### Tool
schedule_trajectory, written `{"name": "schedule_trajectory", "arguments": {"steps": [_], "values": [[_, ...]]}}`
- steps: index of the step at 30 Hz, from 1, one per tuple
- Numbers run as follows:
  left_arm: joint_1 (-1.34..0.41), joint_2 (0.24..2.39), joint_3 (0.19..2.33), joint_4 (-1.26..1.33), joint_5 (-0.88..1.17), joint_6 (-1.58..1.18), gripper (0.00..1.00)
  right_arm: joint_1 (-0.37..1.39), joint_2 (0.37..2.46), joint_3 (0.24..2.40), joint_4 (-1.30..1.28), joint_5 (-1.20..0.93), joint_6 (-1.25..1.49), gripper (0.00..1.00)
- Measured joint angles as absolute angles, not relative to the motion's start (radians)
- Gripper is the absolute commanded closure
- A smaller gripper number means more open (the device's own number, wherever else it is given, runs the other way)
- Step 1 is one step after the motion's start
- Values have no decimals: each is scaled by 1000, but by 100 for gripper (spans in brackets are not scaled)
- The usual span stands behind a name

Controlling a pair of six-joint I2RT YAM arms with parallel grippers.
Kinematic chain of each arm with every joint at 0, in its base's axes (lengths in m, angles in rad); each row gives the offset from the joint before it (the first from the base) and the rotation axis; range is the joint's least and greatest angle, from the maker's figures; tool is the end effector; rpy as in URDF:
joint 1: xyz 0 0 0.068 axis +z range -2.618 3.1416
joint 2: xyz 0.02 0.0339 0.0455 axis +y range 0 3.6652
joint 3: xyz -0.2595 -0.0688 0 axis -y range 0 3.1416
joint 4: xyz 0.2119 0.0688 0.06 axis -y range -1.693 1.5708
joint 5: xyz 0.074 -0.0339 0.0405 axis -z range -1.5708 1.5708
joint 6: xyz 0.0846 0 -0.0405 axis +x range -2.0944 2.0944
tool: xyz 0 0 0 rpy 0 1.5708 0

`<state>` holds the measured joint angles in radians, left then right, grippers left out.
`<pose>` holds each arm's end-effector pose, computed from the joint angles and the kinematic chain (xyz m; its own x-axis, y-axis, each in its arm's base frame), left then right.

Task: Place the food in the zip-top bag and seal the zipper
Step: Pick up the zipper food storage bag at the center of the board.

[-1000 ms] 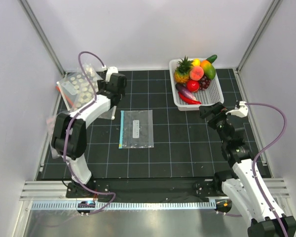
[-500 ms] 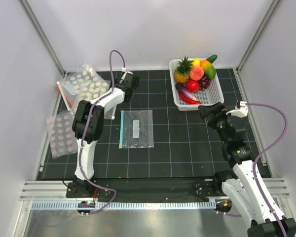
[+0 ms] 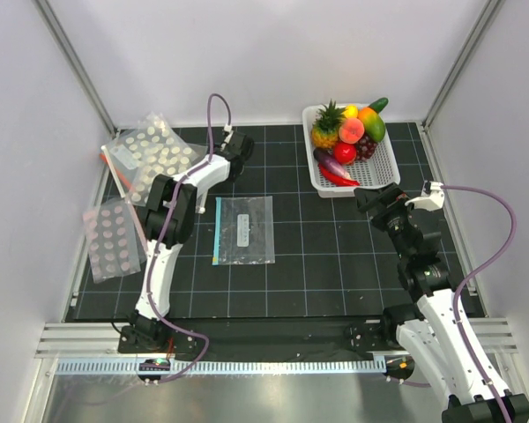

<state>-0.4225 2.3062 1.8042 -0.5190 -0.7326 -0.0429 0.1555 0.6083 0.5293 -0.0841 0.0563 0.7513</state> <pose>0.4612 -0.1453 0.1398 -0.7763 0.3141 -0.5465 -0.0472 0.8356 0.5473 0.1780 0.0231 0.2792 -0.1853 0.6608 -0.7273 0.0366 0.7443 0.6669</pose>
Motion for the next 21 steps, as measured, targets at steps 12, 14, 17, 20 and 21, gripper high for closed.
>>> {"name": "schedule_trajectory", "arguments": {"steps": [12, 14, 17, 20, 21], "values": [[-405, 2343, 1825, -538, -768, -16, 53, 155, 608, 529, -84, 52, 756, 0], [-396, 2355, 1832, -541, -770, -6, 60, 155, 608, 529, -84, 52, 756, 0], [-384, 2364, 1832, -548, -772, 10, 74, 155, 608, 529, -84, 50, 756, 0], [-376, 2369, 1834, -553, -771, 10, 98, 155, 608, 529, -83, 48, 756, 0], [-374, 2371, 1837, -556, -771, 7, 100, 155, 608, 529, -83, 47, 756, 0]]}}
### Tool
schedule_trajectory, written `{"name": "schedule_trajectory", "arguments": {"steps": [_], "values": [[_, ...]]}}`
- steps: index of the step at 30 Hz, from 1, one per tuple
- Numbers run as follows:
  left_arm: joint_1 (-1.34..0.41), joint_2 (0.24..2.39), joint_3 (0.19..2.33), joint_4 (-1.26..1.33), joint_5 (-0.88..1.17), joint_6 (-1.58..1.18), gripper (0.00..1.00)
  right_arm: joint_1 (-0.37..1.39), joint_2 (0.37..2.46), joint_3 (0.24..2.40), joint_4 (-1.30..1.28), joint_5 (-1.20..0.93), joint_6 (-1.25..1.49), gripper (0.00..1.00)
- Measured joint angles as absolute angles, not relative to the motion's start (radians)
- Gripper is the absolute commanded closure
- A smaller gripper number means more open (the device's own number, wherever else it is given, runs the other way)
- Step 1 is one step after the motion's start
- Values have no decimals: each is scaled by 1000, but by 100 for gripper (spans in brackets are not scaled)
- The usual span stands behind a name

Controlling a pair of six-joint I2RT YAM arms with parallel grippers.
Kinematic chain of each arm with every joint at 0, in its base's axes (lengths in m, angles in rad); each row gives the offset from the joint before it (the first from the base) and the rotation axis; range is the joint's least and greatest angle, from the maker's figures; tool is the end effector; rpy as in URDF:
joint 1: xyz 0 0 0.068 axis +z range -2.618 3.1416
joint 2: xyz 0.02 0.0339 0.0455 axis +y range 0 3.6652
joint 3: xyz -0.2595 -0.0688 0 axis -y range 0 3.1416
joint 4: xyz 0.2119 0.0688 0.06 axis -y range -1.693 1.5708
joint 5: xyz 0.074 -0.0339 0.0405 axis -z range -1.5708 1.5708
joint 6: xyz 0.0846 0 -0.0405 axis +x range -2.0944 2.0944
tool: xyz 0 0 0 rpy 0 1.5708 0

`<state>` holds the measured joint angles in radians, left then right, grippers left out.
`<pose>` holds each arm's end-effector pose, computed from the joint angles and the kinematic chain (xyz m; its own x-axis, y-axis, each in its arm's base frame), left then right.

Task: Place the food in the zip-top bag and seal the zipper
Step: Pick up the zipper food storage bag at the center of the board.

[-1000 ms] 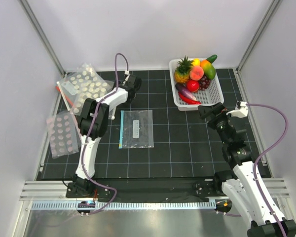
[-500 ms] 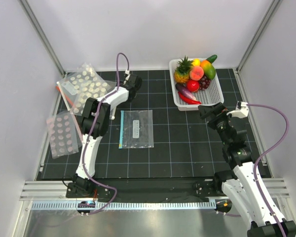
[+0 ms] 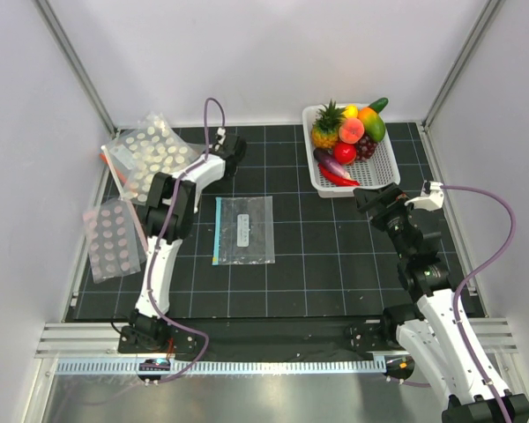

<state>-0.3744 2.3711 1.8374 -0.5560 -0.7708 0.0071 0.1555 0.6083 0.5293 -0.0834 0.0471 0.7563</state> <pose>0.4697 -0.1212 0.1187 -0.8253 0.3298 -0.4584 -0.0319 0.7832 0.6209 0.1779 0.0239 0.2793 -0.1909 0.6639 -0.7230 0.0305 0.7402 0.6717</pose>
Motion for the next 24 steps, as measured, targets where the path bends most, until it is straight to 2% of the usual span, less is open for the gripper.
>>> {"name": "schedule_trajectory", "arguments": {"steps": [12, 17, 20, 24], "values": [[-440, 2329, 1849, -613, -794, -101, 100, 155, 635, 529, -68, 29, 763, 0], [-553, 2144, 1790, -622, -777, -178, 100, 155, 728, 531, -46, -13, 763, 6], [-628, 1985, 1712, -605, -748, -232, 100, 155, 826, 543, -36, -84, 759, 13], [-688, 1800, 1590, -569, -685, -318, 100, 155, 904, 545, 15, -202, 751, 16]]}}
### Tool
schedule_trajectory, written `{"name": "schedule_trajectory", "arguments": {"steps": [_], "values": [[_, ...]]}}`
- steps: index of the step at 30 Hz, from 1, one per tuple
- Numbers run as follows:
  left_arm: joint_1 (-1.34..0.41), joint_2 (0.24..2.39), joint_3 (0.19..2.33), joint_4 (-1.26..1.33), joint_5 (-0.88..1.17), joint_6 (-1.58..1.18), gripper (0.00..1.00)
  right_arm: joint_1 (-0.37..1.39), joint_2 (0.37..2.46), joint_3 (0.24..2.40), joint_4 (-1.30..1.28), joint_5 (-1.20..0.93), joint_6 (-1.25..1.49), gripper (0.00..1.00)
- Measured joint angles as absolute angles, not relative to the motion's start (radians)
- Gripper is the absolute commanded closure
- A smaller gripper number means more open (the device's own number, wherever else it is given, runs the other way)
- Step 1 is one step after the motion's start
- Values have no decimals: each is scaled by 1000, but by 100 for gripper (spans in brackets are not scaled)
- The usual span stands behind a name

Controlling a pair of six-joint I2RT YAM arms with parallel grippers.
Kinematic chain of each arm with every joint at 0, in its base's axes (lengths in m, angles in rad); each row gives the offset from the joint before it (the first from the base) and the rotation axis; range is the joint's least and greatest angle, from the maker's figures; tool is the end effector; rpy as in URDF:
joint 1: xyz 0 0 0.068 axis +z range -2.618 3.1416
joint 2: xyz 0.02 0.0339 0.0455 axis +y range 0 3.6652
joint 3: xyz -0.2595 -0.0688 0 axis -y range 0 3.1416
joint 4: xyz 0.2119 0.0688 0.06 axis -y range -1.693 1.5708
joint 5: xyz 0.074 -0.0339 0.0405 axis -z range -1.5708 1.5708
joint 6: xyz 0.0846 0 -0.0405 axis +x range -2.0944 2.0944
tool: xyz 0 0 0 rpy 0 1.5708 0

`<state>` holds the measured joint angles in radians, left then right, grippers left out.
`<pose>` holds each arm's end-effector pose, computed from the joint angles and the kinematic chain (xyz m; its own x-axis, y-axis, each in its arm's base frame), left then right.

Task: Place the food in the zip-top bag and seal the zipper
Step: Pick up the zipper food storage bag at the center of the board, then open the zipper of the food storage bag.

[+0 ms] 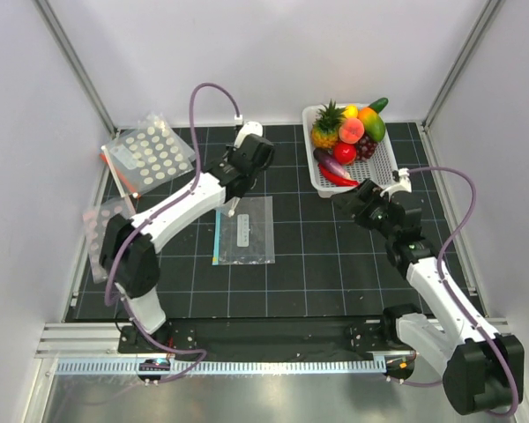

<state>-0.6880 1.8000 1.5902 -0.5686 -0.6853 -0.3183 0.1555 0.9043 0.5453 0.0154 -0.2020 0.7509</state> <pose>0.3415 -0.2114 0.2828 -0.5601 0.1467 -0.8153 -0.0335 0.9794 0.1992 0.2214 0.0519 0.2463 -0.4742 0.6023 -0.6422 -0.0203 0.7218 0.6918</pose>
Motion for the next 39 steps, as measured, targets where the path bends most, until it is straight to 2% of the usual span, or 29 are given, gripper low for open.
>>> {"name": "schedule_trajectory", "arguments": {"steps": [4, 8, 11, 12, 15, 17, 23, 29, 39], "values": [[-704, 1688, 1489, -554, -612, -416, 100, 178, 902, 546, 86, -275, 731, 18], [-724, 1636, 1387, -520, -560, -476, 100, 266, 898, 556, 104, -259, 704, 19], [-750, 1584, 1265, -447, -537, -495, 100, 354, 920, 587, 105, -211, 683, 25], [-756, 1561, 1218, -420, -529, -502, 100, 384, 926, 596, 107, -184, 681, 33], [-763, 1508, 1154, -402, -497, -516, 100, 462, 932, 598, 125, -60, 686, 28], [-763, 1466, 1133, -368, -472, -521, 100, 509, 941, 605, 122, 43, 688, 24], [-763, 1352, 1098, -264, -413, -542, 100, 571, 1068, 693, 117, 167, 678, 26], [-763, 1352, 1098, -234, -364, -544, 100, 616, 1057, 632, 212, 86, 654, 26], [-772, 1355, 1095, -228, -291, -563, 100, 640, 1039, 626, 262, 13, 612, 36]]}}
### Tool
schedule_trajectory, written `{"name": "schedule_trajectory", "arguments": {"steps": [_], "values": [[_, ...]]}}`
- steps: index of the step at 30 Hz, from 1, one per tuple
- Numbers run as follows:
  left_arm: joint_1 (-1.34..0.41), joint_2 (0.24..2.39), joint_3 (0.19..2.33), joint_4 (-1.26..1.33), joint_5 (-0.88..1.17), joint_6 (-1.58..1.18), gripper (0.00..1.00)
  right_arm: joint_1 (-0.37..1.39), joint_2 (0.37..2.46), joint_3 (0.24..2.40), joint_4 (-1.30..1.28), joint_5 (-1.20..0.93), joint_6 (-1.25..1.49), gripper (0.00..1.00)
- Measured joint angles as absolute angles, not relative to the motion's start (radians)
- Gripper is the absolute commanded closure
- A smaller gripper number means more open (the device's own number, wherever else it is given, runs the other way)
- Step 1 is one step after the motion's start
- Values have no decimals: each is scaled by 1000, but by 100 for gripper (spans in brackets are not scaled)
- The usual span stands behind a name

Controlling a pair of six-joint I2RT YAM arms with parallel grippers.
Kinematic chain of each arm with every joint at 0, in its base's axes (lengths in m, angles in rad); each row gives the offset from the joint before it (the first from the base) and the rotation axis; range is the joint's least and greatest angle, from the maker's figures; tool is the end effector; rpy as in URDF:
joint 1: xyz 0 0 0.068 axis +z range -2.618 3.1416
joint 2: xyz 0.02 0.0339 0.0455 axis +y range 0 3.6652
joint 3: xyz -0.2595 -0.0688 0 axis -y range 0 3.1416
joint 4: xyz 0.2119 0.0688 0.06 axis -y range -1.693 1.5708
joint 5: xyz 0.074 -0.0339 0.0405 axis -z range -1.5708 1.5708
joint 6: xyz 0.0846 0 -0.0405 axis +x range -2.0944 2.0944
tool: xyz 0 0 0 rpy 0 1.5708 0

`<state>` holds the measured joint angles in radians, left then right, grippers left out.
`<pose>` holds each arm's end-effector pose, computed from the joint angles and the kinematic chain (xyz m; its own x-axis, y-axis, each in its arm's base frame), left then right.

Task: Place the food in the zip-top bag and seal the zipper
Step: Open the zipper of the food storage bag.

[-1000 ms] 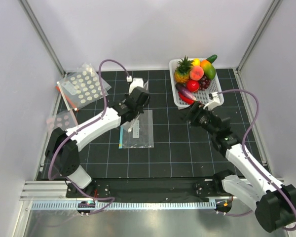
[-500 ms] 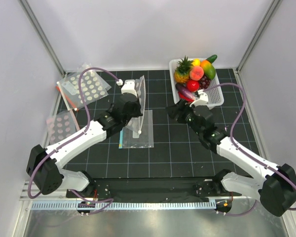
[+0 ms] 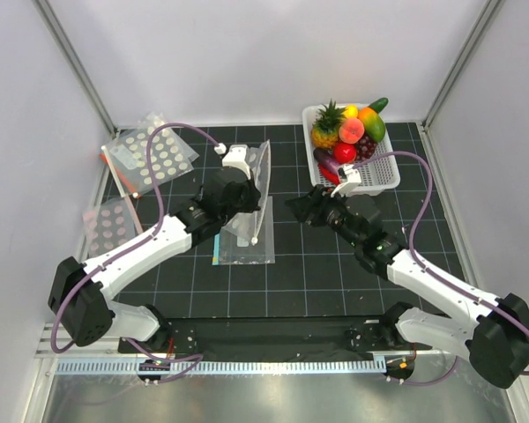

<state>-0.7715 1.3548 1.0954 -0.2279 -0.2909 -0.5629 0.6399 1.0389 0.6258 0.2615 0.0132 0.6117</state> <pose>0.2474 -0.2068 0.2980 -0.5434 -0.1847 -0.8189 0.2321 0.9044 -0.3579 0.2119 0.1563 0.2831 -0.4360 0.3913 -0.8104 -0.4107 0.7148 0.5660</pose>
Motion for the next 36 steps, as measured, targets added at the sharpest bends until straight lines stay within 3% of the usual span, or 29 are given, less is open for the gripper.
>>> {"name": "schedule_trajectory", "arguments": {"steps": [25, 33, 36], "values": [[-885, 1438, 1114, -218, -246, -562, 100, 673, 1177, 628, 274, 46, 592, 55], [-910, 1437, 1128, -221, -272, -536, 100, 673, 1190, 641, 241, 89, 592, 89], [-917, 1433, 1153, -249, -304, -516, 100, 678, 1157, 648, 206, 96, 591, 94]]}}
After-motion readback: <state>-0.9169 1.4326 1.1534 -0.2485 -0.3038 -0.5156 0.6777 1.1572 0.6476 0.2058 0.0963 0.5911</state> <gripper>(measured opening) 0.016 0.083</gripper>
